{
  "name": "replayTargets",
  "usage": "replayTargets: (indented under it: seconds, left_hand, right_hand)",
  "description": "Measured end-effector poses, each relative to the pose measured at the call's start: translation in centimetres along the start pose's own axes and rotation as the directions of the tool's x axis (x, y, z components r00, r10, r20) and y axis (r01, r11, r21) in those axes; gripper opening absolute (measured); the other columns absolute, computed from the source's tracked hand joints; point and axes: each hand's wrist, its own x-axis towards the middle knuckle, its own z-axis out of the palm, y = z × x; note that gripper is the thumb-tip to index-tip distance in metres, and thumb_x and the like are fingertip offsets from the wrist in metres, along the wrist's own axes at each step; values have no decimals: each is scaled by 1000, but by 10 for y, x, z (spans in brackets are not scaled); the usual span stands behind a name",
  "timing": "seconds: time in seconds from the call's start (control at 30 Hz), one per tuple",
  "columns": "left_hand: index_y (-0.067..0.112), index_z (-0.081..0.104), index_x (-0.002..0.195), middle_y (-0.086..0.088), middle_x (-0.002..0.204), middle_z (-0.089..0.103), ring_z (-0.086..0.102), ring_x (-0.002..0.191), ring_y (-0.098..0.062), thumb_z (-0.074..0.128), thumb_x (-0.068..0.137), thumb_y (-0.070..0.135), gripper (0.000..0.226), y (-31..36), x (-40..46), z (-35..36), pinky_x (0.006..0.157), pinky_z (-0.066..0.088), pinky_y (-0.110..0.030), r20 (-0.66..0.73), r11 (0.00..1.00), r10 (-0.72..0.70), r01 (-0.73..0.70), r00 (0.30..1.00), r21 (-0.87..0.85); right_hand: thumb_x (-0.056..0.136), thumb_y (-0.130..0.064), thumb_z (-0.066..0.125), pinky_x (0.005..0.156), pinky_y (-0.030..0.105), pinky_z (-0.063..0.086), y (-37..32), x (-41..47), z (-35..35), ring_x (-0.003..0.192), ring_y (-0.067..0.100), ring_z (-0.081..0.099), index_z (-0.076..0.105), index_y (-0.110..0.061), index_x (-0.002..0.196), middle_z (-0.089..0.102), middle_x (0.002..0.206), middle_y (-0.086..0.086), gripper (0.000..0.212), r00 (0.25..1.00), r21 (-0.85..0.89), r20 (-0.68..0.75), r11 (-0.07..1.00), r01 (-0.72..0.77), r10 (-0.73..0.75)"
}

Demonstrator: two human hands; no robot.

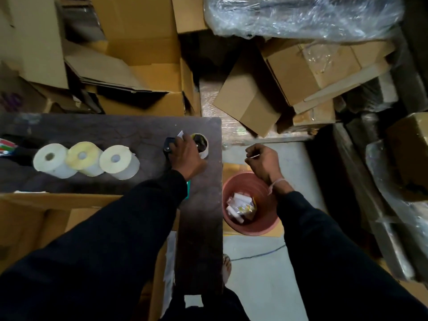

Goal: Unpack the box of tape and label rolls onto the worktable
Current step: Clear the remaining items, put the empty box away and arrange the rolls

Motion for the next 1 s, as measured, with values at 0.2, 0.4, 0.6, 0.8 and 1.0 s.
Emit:
replayTargets:
  seconds: [0.2,0.4,0.6,0.8,1.0]
  left_hand:
    - [-1,6,157,-29,162,7,9,150,-50,93,65,41,133,-26,22,-10,121,20,-57,206,984,-145,120,968,132]
    - [-2,-22,155,-26,163,-27,-22,150,-50,93,64,48,155,-52,65,-14,121,5,-67,347,972,-119,37,930,234]
    - [4,-34,151,-22,160,-38,-22,150,-50,89,58,64,165,-67,80,7,122,4,-67,447,975,-77,-26,891,219]
    - [8,-36,151,-19,156,-45,-20,148,-55,92,60,55,164,-62,79,12,118,2,-72,434,981,-134,57,891,187]
    - [12,-28,156,-16,159,-43,-9,151,-56,90,72,40,148,-49,77,26,121,5,-69,297,971,-219,177,929,161]
  right_hand:
    - [75,-12,72,80,46,58,-42,33,45,81,26,67,66,-17,85,71,91,8,12,984,-88,91,983,164,-156]
    - [71,-21,87,106,31,42,-93,50,78,125,28,52,47,-12,145,50,140,14,85,870,-353,444,851,390,-214]
    - [71,-22,87,113,32,35,-112,68,104,134,28,45,34,-15,153,44,146,12,98,806,-444,579,779,442,-127]
    - [61,-26,92,109,38,42,-123,75,115,128,30,50,39,-19,150,48,139,10,104,780,-534,618,678,505,-95]
    - [57,-26,94,98,39,50,-125,71,127,116,33,57,45,-17,140,52,132,14,97,798,-567,588,637,522,-131]
